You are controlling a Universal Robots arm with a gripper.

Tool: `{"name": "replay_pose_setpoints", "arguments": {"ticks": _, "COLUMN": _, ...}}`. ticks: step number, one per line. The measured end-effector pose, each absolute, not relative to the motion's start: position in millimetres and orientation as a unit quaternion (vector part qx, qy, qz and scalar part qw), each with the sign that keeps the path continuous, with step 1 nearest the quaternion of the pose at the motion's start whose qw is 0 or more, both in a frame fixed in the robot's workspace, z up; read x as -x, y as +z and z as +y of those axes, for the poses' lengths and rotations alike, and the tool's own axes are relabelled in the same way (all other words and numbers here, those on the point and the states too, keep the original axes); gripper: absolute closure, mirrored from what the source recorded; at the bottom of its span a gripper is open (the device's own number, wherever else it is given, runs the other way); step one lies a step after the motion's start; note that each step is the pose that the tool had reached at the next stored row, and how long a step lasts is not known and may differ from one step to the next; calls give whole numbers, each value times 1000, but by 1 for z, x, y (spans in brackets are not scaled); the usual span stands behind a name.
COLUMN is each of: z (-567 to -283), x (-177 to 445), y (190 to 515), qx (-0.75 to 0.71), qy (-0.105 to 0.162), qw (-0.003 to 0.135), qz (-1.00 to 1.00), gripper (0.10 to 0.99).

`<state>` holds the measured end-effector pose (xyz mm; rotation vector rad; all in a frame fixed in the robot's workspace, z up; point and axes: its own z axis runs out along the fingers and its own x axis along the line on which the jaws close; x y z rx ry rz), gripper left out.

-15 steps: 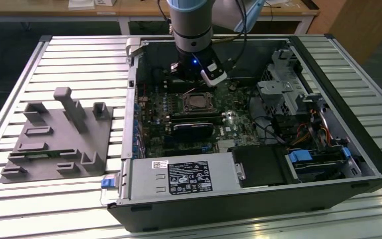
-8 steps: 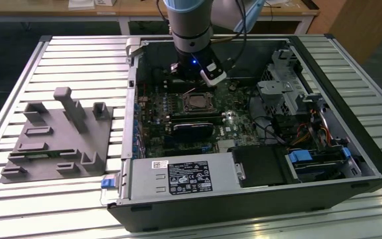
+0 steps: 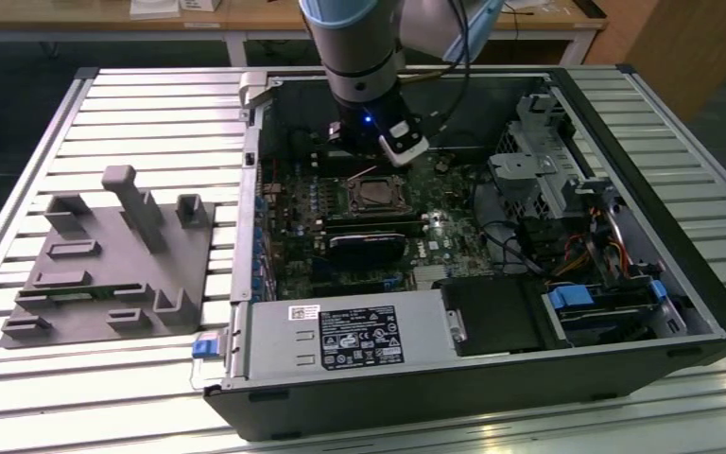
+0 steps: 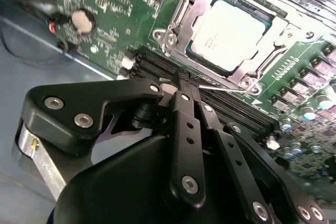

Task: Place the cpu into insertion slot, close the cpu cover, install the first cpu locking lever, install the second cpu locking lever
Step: 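Install the first cpu locking lever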

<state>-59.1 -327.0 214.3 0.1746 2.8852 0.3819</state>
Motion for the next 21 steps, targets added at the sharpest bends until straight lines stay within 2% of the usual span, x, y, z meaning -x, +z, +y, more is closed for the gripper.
{"name": "replay_pose_setpoints", "arguments": {"ticks": 21, "z": -313, "x": 65, "y": 205, "qx": -91, "qy": 126, "qw": 117, "qz": 981, "gripper": 980}}
